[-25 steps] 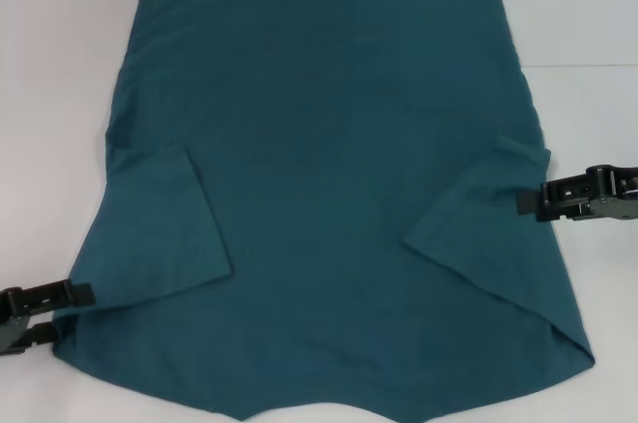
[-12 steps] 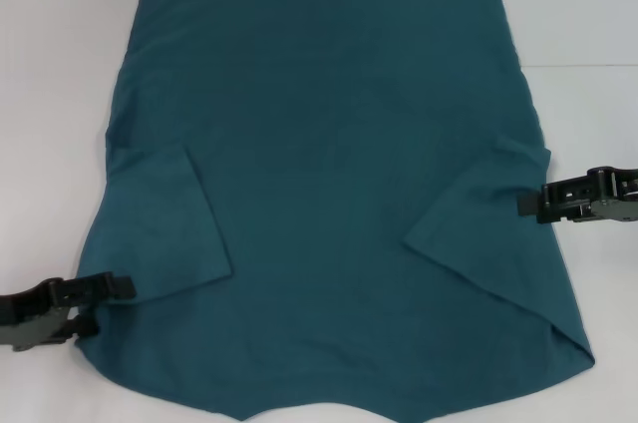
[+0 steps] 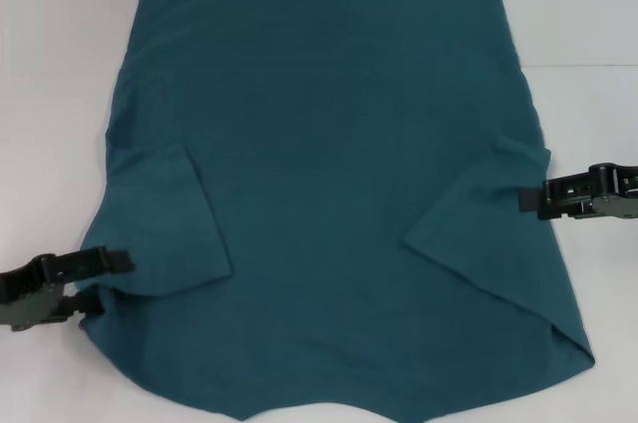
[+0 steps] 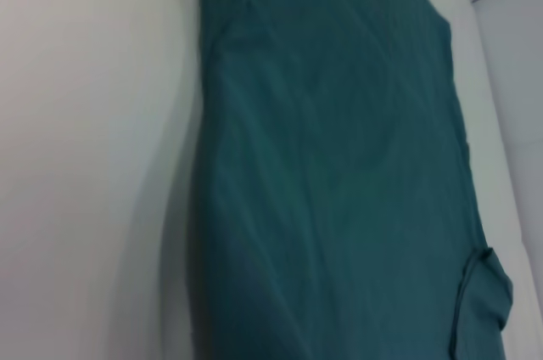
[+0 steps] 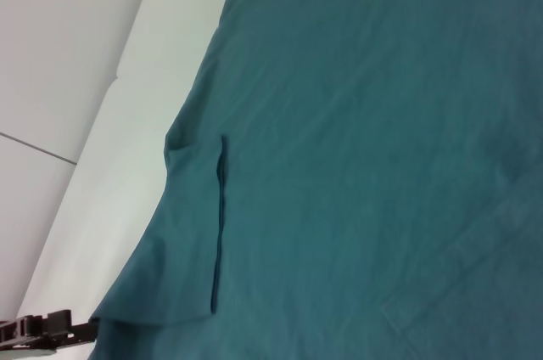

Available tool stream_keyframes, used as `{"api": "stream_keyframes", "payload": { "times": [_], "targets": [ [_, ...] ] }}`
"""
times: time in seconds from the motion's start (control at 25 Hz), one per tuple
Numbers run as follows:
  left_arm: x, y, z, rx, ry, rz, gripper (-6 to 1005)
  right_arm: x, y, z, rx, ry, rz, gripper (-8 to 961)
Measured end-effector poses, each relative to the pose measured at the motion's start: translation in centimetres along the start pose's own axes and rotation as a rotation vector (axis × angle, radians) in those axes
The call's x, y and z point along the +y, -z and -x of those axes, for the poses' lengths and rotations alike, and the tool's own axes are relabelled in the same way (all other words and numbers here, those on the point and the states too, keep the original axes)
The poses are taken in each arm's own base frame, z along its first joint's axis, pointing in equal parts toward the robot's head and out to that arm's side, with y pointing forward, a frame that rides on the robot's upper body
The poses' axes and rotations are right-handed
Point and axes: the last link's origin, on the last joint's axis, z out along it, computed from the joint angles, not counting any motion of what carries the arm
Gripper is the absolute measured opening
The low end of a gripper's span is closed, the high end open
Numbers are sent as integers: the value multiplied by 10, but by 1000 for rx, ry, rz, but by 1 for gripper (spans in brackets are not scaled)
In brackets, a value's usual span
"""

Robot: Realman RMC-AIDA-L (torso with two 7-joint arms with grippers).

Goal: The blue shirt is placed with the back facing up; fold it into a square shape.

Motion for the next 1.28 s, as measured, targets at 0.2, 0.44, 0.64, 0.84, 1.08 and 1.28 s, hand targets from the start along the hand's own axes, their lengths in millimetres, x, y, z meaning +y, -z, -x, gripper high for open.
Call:
{"api": "stream_keyframes", "payload": {
  "times": [0.2, 0.44, 0.64, 0.84, 1.08, 1.28],
  "targets": [
    [-7, 7, 8, -19, 37, -25, 948, 0, 0, 0, -1, 0, 0, 506],
    [-15, 17, 14, -16, 83, -63, 948, -1, 2, -1, -2, -2, -3, 506],
    [-21, 26, 17, 10, 120, -77, 948, -4, 4, -2, -11, -11, -5, 506],
    [-22, 27, 18, 14, 135, -79, 948, -4, 6, -2, -23, -17, -2, 506],
    [-22, 21, 18, 3, 138, -85, 948, -5, 6, -2, -22, -18, -2, 506],
    [-20, 17, 17, -5, 133, -78, 948, -5, 6, -2, -23, -18, -2, 505]
  ]
}}
